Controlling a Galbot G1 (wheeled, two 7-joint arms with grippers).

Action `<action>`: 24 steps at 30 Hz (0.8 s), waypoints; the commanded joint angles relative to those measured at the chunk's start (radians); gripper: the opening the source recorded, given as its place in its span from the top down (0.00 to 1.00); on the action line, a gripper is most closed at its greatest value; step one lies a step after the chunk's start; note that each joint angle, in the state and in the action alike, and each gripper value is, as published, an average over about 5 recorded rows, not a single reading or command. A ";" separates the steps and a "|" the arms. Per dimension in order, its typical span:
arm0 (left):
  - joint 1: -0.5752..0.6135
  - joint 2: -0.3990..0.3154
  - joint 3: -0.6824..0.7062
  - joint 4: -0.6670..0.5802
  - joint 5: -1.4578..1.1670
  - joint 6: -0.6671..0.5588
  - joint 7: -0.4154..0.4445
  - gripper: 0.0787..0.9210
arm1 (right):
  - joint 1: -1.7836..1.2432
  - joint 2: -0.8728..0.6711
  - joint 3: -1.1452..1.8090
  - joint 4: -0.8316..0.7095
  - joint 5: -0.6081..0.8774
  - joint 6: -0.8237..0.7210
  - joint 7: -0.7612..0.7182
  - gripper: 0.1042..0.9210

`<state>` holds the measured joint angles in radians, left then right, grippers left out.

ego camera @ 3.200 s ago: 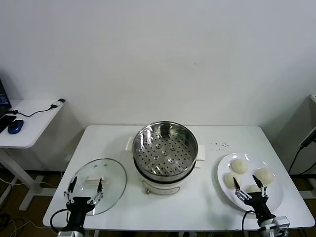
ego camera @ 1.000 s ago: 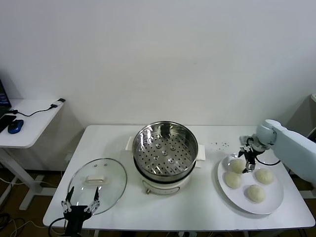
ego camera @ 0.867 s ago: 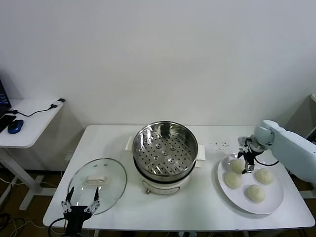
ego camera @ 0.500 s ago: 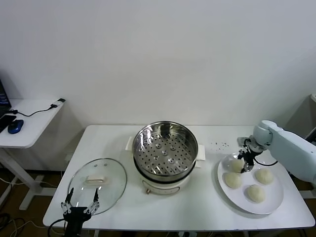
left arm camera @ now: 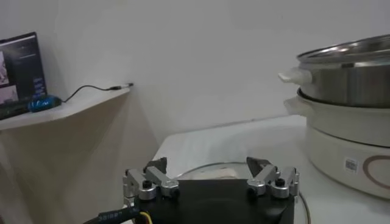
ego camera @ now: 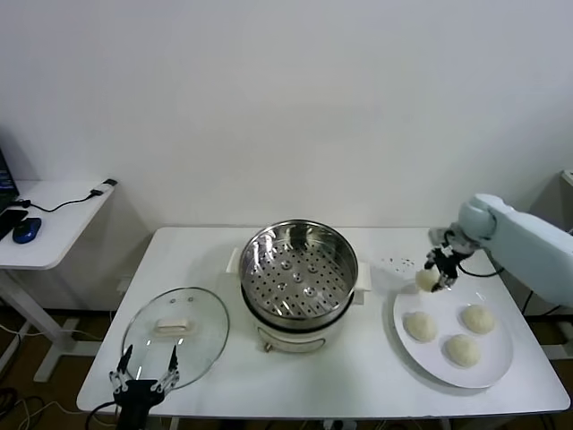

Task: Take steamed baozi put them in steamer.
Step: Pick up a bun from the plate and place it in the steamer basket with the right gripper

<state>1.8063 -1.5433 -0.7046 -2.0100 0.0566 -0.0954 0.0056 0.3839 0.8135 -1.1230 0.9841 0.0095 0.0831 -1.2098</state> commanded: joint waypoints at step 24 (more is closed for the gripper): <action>-0.002 0.001 0.006 0.003 0.024 0.006 0.001 0.12 | 0.045 0.526 0.034 0.203 -0.593 0.562 0.019 0.42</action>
<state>1.8057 -1.5419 -0.6982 -2.0082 0.0739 -0.0920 0.0063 0.5710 1.2393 -1.1590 1.1672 -0.3649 0.5652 -1.2018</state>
